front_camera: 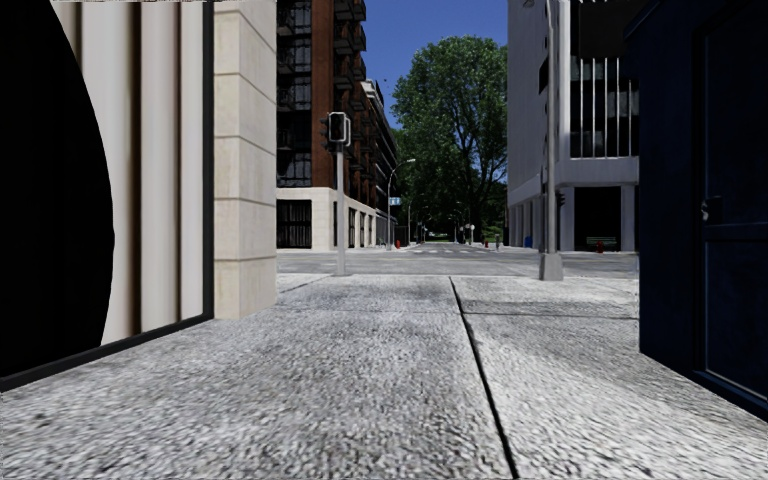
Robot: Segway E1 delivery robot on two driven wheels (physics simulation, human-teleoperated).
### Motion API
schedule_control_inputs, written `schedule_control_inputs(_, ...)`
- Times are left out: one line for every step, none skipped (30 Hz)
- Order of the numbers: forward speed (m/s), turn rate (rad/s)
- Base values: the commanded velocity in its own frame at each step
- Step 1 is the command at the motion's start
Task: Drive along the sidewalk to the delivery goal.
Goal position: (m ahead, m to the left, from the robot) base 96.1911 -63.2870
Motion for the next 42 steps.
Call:
schedule_control_inputs(2.0,0.0)
schedule_control_inputs(2.0,0.0)
schedule_control_inputs(2.0,0.0)
schedule_control_inputs(2.0,0.0)
schedule_control_inputs(2.0,0.0)
schedule_control_inputs(2.0,0.0)
schedule_control_inputs(2.0,0.0)
schedule_control_inputs(2.0,0.0)
schedule_control_inputs(2.0,0.0)
schedule_control_inputs(2.0,0.0)
schedule_control_inputs(1.96,0.0)
schedule_control_inputs(1.89,0.0)
schedule_control_inputs(1.84,0.0)
schedule_control_inputs(1.84,0.0)
schedule_control_inputs(1.8,0.0)
schedule_control_inputs(1.77,0.0)
schedule_control_inputs(1.76,-0.23)
schedule_control_inputs(1.72,-0.27)
schedule_control_inputs(1.67,-0.28)
schedule_control_inputs(1.67,-0.28)
schedule_control_inputs(1.54,-0.28)
schedule_control_inputs(1.48,-0.3)
schedule_control_inputs(1.45,-0.33)
schedule_control_inputs(1.45,-0.33)
schedule_control_inputs(1.44,-0.41)
schedule_control_inputs(1.43,-0.47)
schedule_control_inputs(1.41,-0.49)
schedule_control_inputs(1.41,-0.49)
schedule_control_inputs(1.41,-0.5)
schedule_control_inputs(1.41,-0.51)
schedule_control_inputs(1.41,-0.51)
schedule_control_inputs(1.41,-0.51)
schedule_control_inputs(1.37,-0.51)
schedule_control_inputs(1.31,-0.52)
schedule_control_inputs(1.26,-0.53)
schedule_control_inputs(1.26,-0.53)
schedule_control_inputs(1.19,-0.54)
schedule_control_inputs(1.16,-0.55)
schedule_control_inputs(1.12,-0.57)
schedule_control_inputs(1.12,-0.57)
schedule_control_inputs(1.1,-0.59)
schedule_control_inputs(1.09,-0.63)
